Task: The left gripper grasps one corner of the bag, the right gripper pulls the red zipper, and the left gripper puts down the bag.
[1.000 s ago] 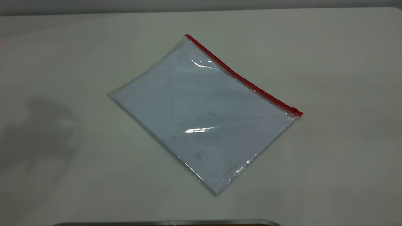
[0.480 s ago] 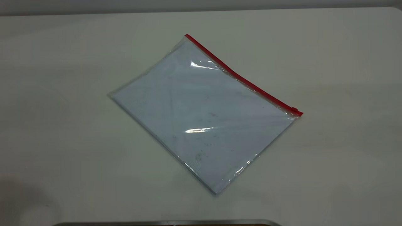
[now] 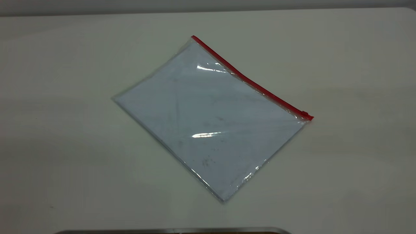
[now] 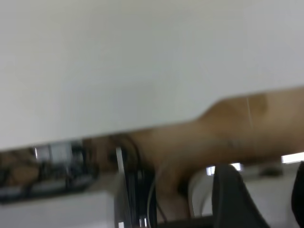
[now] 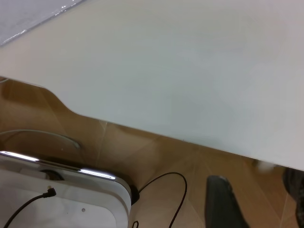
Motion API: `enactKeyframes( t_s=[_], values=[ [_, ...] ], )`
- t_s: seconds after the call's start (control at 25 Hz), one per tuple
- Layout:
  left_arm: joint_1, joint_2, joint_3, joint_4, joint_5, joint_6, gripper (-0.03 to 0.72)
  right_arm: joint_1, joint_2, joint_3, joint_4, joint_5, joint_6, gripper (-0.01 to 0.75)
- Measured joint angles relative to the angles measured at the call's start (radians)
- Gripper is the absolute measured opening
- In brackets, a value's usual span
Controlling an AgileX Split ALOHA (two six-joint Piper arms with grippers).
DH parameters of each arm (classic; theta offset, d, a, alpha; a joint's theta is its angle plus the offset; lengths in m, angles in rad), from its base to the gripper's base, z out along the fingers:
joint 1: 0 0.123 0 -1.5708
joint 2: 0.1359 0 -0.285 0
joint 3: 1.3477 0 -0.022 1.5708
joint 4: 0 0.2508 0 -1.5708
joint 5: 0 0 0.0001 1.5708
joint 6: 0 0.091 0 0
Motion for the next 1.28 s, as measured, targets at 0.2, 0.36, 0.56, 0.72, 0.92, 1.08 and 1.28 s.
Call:
enactKeyframes(
  t_s=[0.2,0.36,0.56,0.72,0.92,1.08,1.28],
  values=[
    [0.0,-0.166,0.0,0.0,0.006,-0.002,0.374,0.0,0.0,0.0,0.0,0.0,0.0,0.414],
    [0.0,-0.283,0.001,0.0,0.011,-0.002,0.374,0.0,-0.024,0.0,0.0,-0.001,0.0,0.414],
    [0.0,-0.383,0.001,0.0,0.018,-0.003,0.374,-0.077,-0.137,0.0,0.003,0.0,0.0,0.414],
    [0.0,-0.409,0.001,-0.001,0.024,-0.003,0.372,-0.174,-0.292,0.0,0.004,0.003,0.0,0.414],
    [0.0,-0.417,0.001,-0.001,0.028,-0.005,0.373,-0.264,-0.516,0.0,0.003,0.015,0.001,0.414],
    [0.0,-0.417,0.001,-0.001,0.029,-0.005,0.373,-0.269,-0.543,0.0,0.002,0.024,0.001,0.414],
    [0.0,-0.417,0.001,-0.001,0.029,-0.006,0.373,-0.269,-0.543,0.0,0.0,0.024,0.001,0.414]
  ],
)
